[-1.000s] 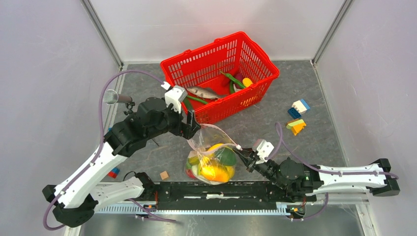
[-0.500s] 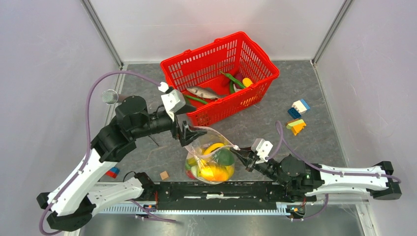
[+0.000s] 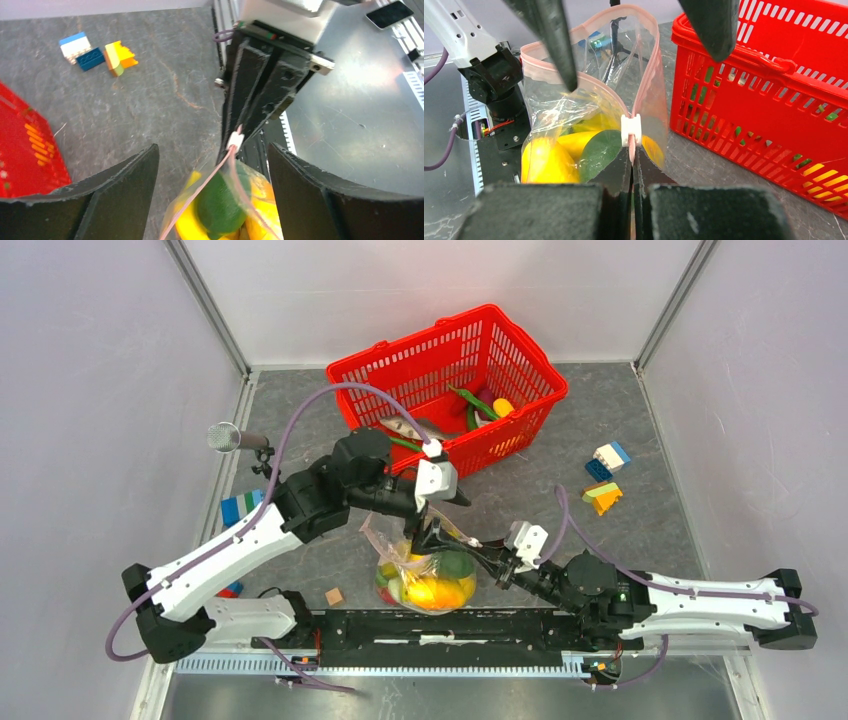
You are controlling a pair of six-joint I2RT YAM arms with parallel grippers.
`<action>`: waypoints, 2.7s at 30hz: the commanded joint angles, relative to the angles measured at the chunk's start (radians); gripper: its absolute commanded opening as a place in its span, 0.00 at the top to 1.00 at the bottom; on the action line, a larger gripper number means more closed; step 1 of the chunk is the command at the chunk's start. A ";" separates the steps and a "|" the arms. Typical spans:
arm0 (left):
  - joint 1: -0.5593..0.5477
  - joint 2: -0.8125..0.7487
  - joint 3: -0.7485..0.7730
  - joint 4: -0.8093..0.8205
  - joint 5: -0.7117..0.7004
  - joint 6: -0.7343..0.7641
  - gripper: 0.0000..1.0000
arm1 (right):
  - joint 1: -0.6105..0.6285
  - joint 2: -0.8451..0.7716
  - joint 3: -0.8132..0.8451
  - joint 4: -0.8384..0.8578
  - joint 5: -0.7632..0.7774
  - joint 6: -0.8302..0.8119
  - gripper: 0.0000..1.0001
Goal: Place the food in the zip-top bag and seal the zipper
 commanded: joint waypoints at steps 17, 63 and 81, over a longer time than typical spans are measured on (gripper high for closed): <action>-0.137 0.071 0.052 -0.074 -0.150 0.129 0.66 | -0.041 0.003 0.042 0.031 -0.051 0.000 1.00; -0.138 -0.014 -0.030 0.000 -0.177 0.109 0.97 | -0.058 -0.072 -0.019 0.025 0.002 0.032 1.00; -0.136 -0.214 -0.137 -0.135 -0.399 0.097 0.98 | -0.059 -0.179 -0.056 -0.007 0.079 0.083 1.00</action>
